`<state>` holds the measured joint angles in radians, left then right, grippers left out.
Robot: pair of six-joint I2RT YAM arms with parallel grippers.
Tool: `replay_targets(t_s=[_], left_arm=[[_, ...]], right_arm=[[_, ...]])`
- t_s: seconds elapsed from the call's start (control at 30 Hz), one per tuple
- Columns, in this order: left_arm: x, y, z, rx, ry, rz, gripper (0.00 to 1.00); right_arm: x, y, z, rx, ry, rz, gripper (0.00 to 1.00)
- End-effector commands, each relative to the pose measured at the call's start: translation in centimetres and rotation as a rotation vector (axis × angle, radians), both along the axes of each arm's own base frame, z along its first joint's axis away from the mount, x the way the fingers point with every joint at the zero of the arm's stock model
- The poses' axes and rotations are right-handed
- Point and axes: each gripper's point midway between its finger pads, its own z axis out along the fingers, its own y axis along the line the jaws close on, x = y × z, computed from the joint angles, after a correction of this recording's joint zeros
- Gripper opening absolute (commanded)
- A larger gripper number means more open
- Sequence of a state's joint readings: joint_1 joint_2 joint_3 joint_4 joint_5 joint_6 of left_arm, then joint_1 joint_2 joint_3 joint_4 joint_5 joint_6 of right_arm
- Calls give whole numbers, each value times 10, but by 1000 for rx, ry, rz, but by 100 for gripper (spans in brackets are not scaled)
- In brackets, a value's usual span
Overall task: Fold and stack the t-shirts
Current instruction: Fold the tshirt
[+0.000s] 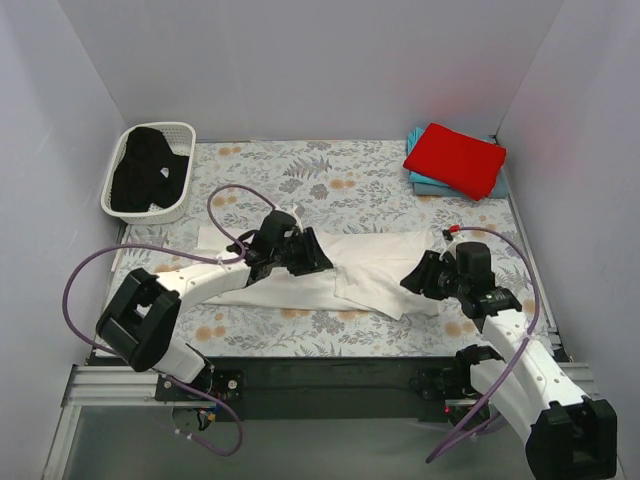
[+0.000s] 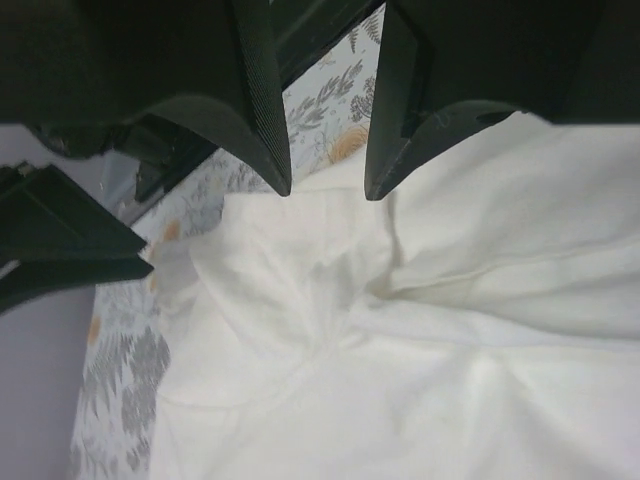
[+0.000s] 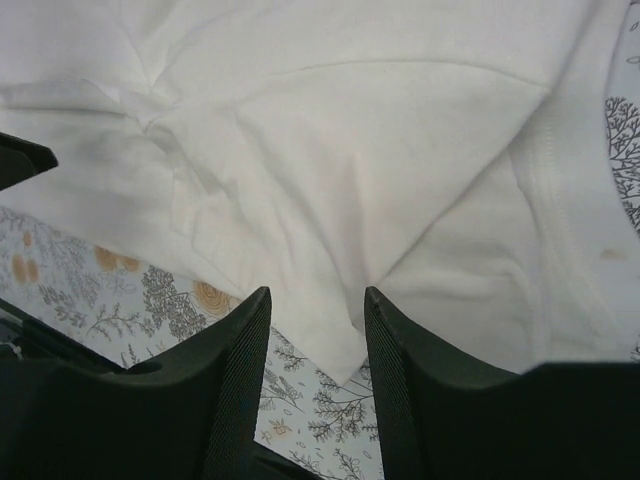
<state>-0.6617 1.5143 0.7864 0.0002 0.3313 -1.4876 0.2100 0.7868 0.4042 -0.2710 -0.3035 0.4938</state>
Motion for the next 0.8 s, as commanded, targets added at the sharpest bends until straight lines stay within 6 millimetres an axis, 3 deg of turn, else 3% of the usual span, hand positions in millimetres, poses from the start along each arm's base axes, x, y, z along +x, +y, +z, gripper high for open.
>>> replay_targets(t_s=[0.0,0.03,0.07,0.1,0.17,0.27,0.3,0.47,0.6,0.77], left_arm=[[44,61,18,240,-81,331,34],[56,69,28,262,-81,390,33],[62,83,24,310,-63,444,33],[66,110,10,409,-16,513,32],[74,131,7,456,16,582,31],[88,159,-2,447,78,645,30],[96,173,-3,445,87,675,29],[103,183,-20,481,132,651,27],[90,188,-41,502,178,643,27],[78,191,-47,485,204,642,27]], right_arm=[[23,-5,26,-38,-58,-39,50],[28,-6,27,-49,-54,-45,50],[36,-5,36,-50,-68,-46,49],[43,-4,29,-63,-38,-48,49],[60,-5,36,-86,-50,-71,49],[83,-7,29,-137,-17,-101,47],[88,-8,15,-160,26,-108,46],[103,-18,-18,-243,118,-154,45],[107,-28,-48,-293,196,-173,44],[112,-47,-63,-308,246,-210,42]])
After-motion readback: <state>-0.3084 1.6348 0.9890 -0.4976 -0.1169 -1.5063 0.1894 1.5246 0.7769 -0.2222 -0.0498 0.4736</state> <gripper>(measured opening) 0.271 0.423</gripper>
